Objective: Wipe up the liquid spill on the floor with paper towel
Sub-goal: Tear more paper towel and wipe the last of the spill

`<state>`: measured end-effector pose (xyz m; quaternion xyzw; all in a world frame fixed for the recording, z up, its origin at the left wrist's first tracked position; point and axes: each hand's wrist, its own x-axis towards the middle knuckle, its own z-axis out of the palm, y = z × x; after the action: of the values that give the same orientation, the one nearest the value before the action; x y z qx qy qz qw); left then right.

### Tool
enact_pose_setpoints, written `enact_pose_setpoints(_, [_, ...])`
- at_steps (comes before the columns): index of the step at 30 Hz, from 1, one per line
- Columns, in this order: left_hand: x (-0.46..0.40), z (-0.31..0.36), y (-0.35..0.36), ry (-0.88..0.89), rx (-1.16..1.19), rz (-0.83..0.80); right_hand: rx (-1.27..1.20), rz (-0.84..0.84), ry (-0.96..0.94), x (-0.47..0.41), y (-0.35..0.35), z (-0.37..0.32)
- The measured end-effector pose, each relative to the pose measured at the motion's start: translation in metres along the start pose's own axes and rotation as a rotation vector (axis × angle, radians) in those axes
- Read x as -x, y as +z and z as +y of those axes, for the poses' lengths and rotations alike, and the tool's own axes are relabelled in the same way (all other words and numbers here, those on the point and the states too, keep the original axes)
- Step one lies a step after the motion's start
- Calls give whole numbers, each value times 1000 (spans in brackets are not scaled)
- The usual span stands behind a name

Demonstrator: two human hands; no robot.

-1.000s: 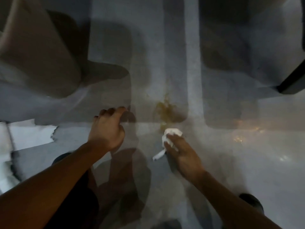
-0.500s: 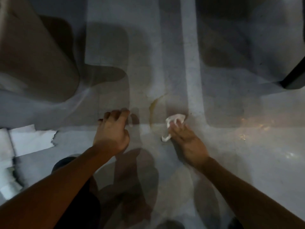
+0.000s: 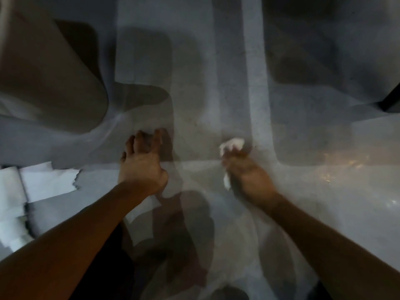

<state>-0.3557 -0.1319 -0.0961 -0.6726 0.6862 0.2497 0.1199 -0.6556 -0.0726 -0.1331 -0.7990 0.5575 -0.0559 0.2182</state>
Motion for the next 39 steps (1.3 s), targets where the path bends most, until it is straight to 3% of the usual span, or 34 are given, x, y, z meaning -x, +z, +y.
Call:
enact_pose_setpoints(3, [-5, -1, -2, 9, -15, -20, 21, 90, 316, -68, -17, 5])
enact_pose_setpoints(5, [-7, -2, -3, 12, -15, -27, -12, 53, 384, -103, -12, -29])
enact_pose_setpoints(9, [-8, -1, -7, -13, -71, -66, 98, -7, -192, -48, 31, -87])
enact_pose_setpoints(12, [-7, 4, -8, -4, -164, -85, 88, -83, -273, 27, 30, -47])
enact_pose_setpoints(15, [-8, 7, -10, 24, -188, -114, 42, 52, 82, 61, -5, 0])
enact_pose_setpoints(18, [-11, 5, -12, 34, -193, -140, 2, 231, 529, 17, -18, 26])
enact_pose_setpoints(20, [-13, 3, -12, 45, -186, -145, -117, 284, 698, -28, -17, 4])
enact_pose_setpoints(21, [-14, 2, -11, 44, -181, -149, -148, 216, 701, -45, -10, -17])
enact_pose_setpoints(22, [-14, 2, -11, 36, -179, -156, -146, 109, 592, -52, 0, -39])
enact_pose_setpoints(25, [-12, 3, -10, 5, -175, -150, -76, -103, 6, -19, 41, -92])
enact_pose_setpoints(26, [-11, 3, -10, 8, -178, -134, -66, -109, -83, 3, 46, -86])
enact_pose_setpoints(28, [-9, 3, -11, 21, -182, -104, -1, -63, -84, 39, 39, -55])
enact_pose_setpoints(33, [-8, 8, -13, 16, -195, -123, 83, 20, 277, 81, -16, 19])
enact_pose_setpoints(39, [-13, 12, -14, -18, -151, -181, -38, 233, 715, -69, -25, 40])
